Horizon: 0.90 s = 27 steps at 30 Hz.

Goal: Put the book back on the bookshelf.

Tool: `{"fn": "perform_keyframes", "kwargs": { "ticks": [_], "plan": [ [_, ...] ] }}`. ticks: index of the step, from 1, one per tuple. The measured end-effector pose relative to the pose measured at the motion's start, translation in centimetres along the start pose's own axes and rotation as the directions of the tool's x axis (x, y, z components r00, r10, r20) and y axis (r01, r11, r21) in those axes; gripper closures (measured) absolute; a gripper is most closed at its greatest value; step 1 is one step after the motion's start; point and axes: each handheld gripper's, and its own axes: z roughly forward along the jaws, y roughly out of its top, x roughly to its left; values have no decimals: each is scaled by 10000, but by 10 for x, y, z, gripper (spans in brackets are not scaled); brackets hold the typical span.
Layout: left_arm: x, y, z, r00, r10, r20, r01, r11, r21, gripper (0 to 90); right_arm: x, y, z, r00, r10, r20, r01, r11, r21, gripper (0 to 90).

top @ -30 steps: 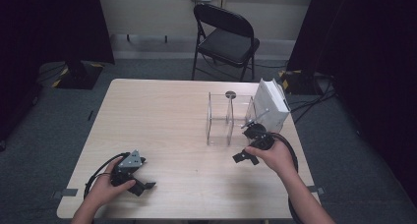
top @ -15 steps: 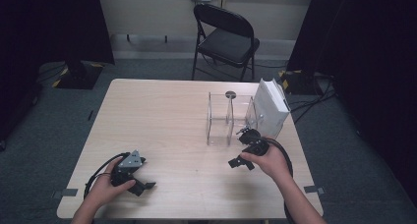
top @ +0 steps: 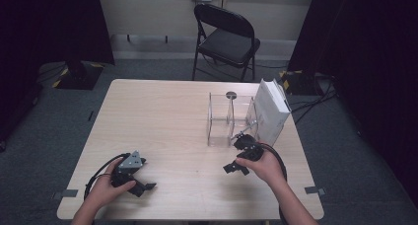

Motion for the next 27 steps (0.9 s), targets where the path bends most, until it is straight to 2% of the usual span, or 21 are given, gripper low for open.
{"fn": "perform_keyframes", "kwargs": {
  "ticks": [11,27],
  "plan": [
    [0,0,0,10000,4,-1,-4,10000,1,0,4,0,11,9995,10,-300,-10,10000,-3,220],
    [0,0,0,10000,0,3,0,10000,4,0,8,-1,25,9988,-71,-492,68,9999,-76,222]
  ]
}}
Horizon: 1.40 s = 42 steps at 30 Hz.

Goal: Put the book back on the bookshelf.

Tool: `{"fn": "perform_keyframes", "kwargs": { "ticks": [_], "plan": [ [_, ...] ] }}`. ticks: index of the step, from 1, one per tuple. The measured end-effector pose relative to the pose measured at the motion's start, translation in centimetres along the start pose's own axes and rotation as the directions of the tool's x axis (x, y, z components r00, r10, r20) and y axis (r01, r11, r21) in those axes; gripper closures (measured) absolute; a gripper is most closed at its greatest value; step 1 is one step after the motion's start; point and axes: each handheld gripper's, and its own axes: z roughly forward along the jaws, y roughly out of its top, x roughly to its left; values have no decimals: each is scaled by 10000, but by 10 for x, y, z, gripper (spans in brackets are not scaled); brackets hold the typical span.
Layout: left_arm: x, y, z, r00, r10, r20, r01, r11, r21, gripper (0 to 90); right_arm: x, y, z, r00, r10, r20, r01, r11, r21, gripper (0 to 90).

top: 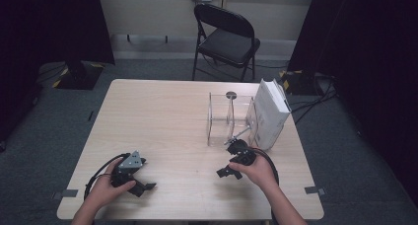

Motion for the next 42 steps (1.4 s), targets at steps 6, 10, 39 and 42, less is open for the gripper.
{"fn": "perform_keyframes", "kwargs": {
  "ticks": [6,10,39,42],
  "plan": [
    [0,0,0,10000,1,-2,-1,10000,-1,0,3,0,7,9999,-108,5,108,9999,7,223],
    [0,0,0,10000,6,2,-6,10000,-12,0,4,0,14,9997,-216,-99,218,9997,130,223],
    [0,0,0,10000,5,-3,-5,10000,2,0,18,-8,40,9806,-1837,690,1914,9729,-1296,137],
    [0,0,0,10000,7,-1,-7,10000,-11,0,19,-12,42,9726,-2092,1010,2238,9605,-1656,128]
  ]
}}
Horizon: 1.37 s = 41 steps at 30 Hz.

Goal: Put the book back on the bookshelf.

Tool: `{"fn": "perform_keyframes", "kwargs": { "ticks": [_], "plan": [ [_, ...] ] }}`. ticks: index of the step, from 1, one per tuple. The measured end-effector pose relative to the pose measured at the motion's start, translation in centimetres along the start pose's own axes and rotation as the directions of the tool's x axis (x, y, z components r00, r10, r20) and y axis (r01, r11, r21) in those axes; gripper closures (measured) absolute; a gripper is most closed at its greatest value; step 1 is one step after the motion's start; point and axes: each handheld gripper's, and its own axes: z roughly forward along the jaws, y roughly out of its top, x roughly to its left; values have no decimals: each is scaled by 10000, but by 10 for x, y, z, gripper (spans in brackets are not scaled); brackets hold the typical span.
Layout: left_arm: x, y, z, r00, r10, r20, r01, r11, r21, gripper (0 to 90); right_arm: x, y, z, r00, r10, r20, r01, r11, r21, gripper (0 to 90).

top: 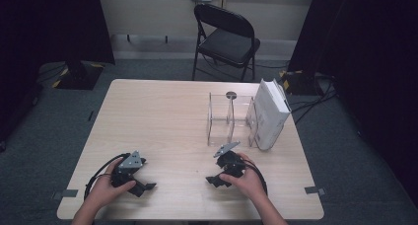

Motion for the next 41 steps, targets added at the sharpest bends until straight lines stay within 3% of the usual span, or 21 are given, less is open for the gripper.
{"fn": "perform_keyframes", "kwargs": {
  "ticks": [7,15,21,41],
  "plan": [
    [0,0,0,10000,-1,-3,1,10000,13,0,8,-7,4,9973,-352,650,381,9983,-449,119],
    [0,0,0,10000,0,-1,0,10000,10,0,9,-14,6,9967,-321,745,403,9929,-1116,108],
    [0,0,0,10000,0,-4,0,10000,11,0,9,-22,9,9965,-264,798,415,9801,-1942,100],
    [0,0,-1,10000,29,-70,-28,9999,129,0,10,-23,8,9961,-121,873,289,9806,-1939,100]
  ]
}}
